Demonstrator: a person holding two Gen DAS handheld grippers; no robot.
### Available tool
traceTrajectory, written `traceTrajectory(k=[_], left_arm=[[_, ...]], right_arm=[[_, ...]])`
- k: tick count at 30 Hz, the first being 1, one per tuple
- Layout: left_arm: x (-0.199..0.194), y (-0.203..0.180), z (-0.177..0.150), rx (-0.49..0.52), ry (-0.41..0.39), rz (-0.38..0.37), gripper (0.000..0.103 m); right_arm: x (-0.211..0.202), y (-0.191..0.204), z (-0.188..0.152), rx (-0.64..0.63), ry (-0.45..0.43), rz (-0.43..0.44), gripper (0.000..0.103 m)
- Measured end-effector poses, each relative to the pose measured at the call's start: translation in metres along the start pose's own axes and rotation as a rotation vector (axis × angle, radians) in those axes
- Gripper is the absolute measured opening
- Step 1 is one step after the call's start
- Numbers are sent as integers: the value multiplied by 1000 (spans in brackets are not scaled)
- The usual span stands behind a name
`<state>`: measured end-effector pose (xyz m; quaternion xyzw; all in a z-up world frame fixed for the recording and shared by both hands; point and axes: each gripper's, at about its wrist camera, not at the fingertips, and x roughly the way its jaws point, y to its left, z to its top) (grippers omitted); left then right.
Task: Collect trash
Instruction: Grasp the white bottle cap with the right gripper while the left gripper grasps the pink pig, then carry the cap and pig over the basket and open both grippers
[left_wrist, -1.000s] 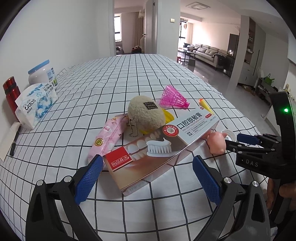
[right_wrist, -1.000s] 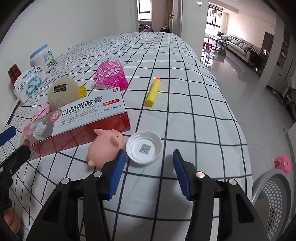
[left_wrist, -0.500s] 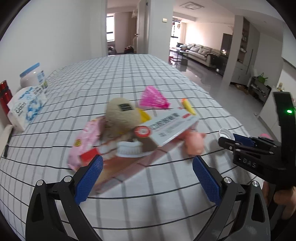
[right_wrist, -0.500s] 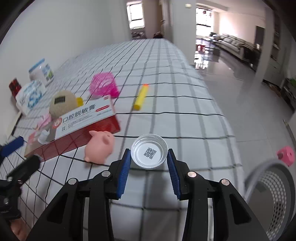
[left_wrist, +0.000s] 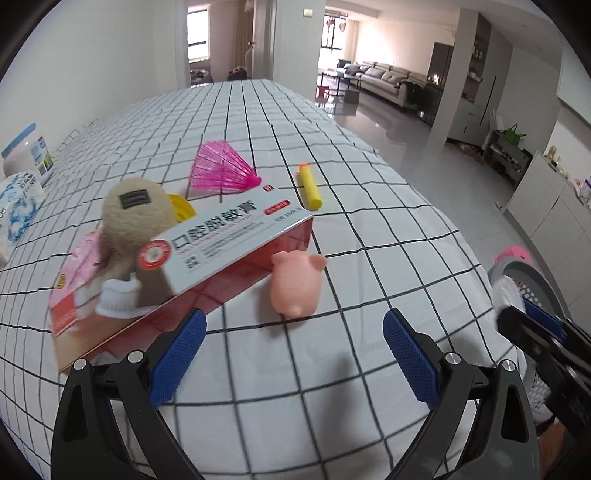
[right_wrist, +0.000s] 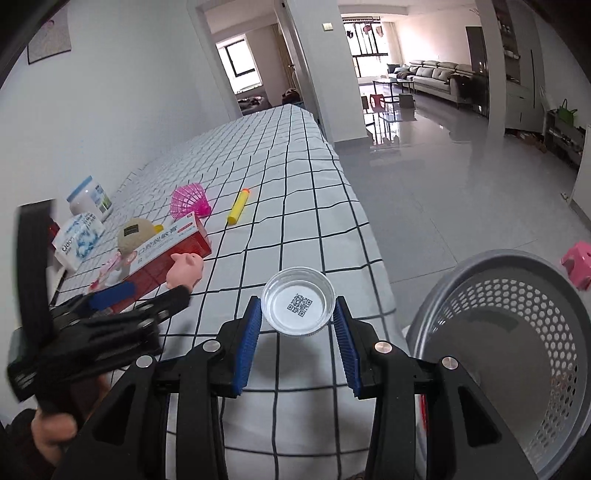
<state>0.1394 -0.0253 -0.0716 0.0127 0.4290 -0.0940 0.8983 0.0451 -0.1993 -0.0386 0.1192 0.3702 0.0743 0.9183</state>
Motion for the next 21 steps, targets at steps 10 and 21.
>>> traceTrajectory(k=[10,21], left_arm=[[24,-15,12,23,35,51,69],[28,-22,15,37,32,32,31]], right_arm=[[-6,-19,-6,53,-20,30,39],[-11,-31,-10,79,-21,31,39]])
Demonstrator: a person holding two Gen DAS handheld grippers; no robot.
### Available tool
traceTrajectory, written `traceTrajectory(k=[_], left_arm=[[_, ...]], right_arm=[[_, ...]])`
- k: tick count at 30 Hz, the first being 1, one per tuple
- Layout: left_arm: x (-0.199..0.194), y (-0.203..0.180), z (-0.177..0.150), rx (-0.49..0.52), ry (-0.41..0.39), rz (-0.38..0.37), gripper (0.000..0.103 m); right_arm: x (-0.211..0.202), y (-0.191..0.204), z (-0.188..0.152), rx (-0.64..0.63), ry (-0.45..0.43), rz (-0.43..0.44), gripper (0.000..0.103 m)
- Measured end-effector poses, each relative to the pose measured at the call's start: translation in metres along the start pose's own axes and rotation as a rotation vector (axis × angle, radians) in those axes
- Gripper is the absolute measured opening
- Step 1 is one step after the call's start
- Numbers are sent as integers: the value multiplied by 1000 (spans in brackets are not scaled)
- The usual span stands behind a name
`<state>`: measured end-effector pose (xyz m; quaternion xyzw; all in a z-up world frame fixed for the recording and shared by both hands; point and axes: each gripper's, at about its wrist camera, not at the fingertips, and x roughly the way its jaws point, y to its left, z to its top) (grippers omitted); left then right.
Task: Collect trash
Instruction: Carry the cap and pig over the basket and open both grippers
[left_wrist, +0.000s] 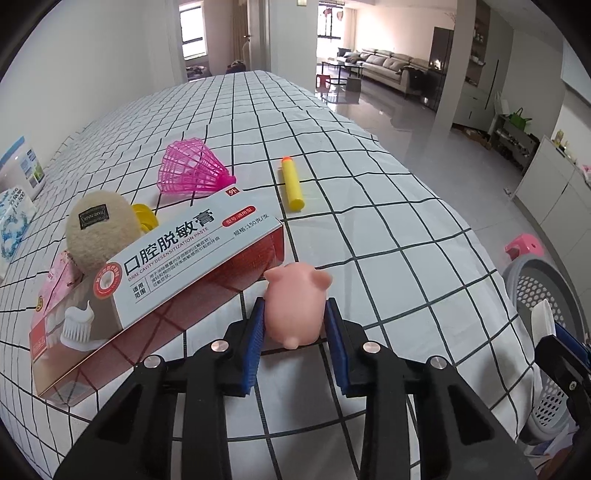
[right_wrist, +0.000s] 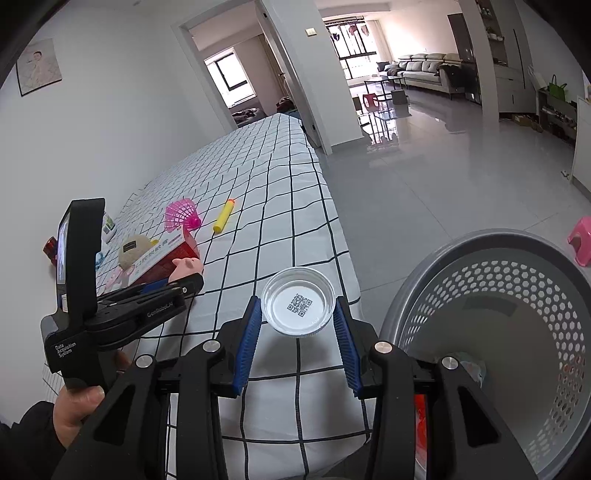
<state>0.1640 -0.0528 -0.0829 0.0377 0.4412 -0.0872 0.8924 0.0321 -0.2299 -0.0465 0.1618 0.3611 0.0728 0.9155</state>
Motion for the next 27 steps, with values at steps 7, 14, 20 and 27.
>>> traceTrajectory(k=[7,14,20,27], left_arm=[[-23,-7,-9,42,-49,-4,31],[-62,-37,-13,123,-137,-52,31],[-76,-79,-22,192,-153,-159,31],[-74,-144,-35,297,-110,-280,31]], right_arm=[[-4,-4,-2,12,-9,-15,39],[-23,-13,-6,24,-31,-62,39],[-55,-40,-14,64,-65,-138,39],[-87,-92,-30,144,-87,-262,39]])
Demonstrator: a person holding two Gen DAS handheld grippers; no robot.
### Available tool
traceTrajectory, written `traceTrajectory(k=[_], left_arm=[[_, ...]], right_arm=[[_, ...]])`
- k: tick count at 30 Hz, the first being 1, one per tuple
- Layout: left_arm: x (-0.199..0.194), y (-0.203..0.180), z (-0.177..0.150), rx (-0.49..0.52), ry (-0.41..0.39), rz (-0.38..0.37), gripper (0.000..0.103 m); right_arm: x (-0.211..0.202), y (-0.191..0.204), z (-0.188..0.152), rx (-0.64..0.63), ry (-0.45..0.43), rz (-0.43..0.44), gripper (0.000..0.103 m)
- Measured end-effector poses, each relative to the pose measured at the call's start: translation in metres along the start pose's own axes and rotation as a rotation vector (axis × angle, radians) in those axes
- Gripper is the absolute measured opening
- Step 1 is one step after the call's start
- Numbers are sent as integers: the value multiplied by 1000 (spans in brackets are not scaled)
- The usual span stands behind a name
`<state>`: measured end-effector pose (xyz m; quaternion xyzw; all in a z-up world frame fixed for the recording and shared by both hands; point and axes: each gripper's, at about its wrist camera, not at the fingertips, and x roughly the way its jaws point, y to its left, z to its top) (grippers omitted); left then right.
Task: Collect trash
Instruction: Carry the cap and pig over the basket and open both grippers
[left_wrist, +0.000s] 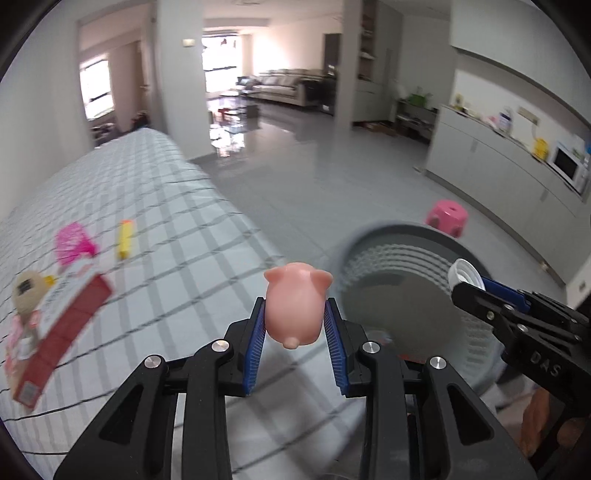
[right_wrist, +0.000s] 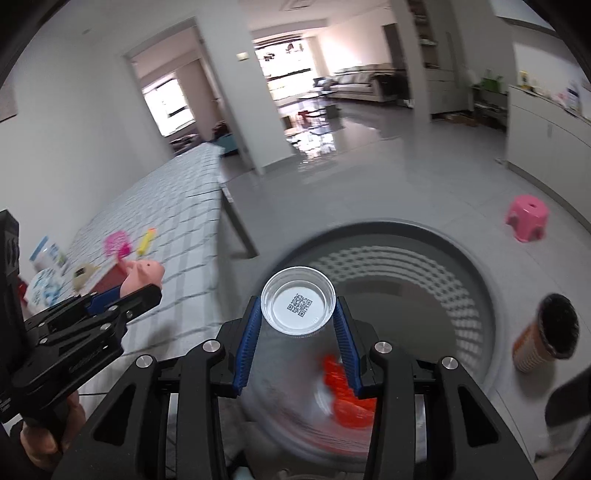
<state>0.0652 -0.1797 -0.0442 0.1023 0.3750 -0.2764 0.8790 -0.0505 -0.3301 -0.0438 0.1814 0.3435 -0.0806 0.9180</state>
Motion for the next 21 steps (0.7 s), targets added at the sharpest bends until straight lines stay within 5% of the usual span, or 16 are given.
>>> traceTrajectory(k=[10,21], left_arm=[[41,-57,7,90,65,-68,31],[73,-67,8,99,138,-85,33]], right_arm=[[6,-48,-12,64,34,-60,39],[26,-65,-17,85,72,-48,39]])
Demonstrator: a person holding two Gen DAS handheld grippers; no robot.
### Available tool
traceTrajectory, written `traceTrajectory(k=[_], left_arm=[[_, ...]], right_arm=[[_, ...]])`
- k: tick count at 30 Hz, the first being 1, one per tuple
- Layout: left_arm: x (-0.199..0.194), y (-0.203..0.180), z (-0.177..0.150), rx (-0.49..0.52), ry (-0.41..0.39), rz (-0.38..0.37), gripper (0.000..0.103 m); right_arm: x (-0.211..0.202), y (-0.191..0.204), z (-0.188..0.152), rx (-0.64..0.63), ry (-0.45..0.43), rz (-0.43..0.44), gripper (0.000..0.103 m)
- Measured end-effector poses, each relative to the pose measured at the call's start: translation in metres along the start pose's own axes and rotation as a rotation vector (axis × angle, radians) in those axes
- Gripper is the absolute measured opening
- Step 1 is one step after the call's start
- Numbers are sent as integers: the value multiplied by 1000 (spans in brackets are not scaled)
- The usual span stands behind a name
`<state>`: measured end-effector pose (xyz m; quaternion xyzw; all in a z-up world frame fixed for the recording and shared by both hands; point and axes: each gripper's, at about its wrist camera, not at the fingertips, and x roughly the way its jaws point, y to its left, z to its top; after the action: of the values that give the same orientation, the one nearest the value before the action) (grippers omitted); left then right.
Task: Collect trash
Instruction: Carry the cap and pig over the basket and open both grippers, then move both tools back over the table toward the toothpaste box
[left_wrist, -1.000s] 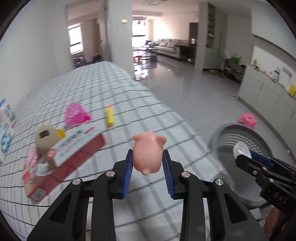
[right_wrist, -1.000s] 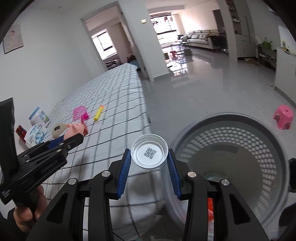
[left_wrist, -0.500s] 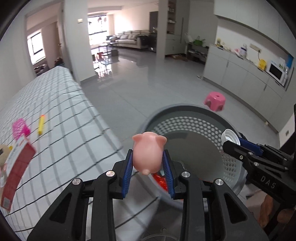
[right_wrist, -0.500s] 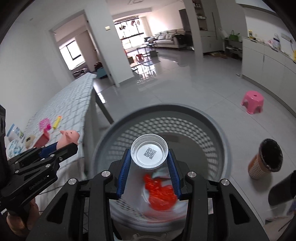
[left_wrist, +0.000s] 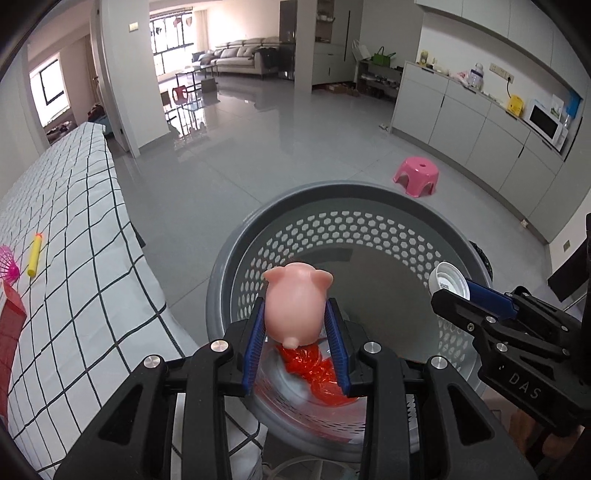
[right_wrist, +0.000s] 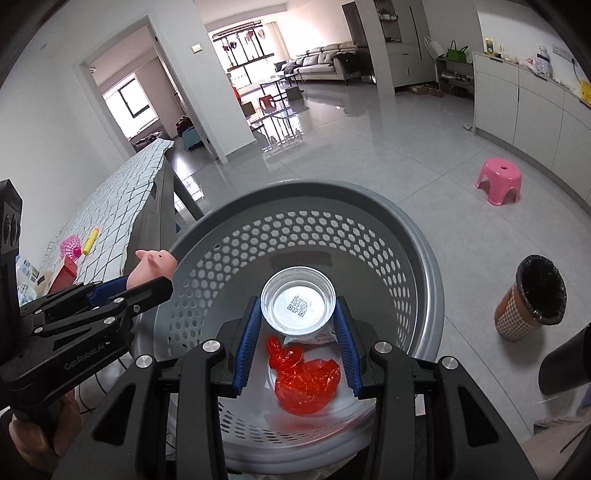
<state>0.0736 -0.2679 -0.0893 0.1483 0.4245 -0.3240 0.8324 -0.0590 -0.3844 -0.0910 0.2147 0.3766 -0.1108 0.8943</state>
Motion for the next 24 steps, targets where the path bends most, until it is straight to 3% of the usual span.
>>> traceTrajectory(k=[4,6,7,11,24], left_arm=[[2,-1,0,12,3,11,36],[1,-2,-1,12,-1,20,52],[0,-2,-1,10,-6,22,55],[-1,-1,-2,5,-5,26,55],[-4,6,-4,-17,0,22,57]], right_arm=[[4,-2,1,7,5,0,39],[3,-4,0,12,0,-5,39],[3,-5,0,15,-2,-7,40],[-2,-8,0,27,-20,-14,54],[-6,0,-5,15,-16,-16,54]])
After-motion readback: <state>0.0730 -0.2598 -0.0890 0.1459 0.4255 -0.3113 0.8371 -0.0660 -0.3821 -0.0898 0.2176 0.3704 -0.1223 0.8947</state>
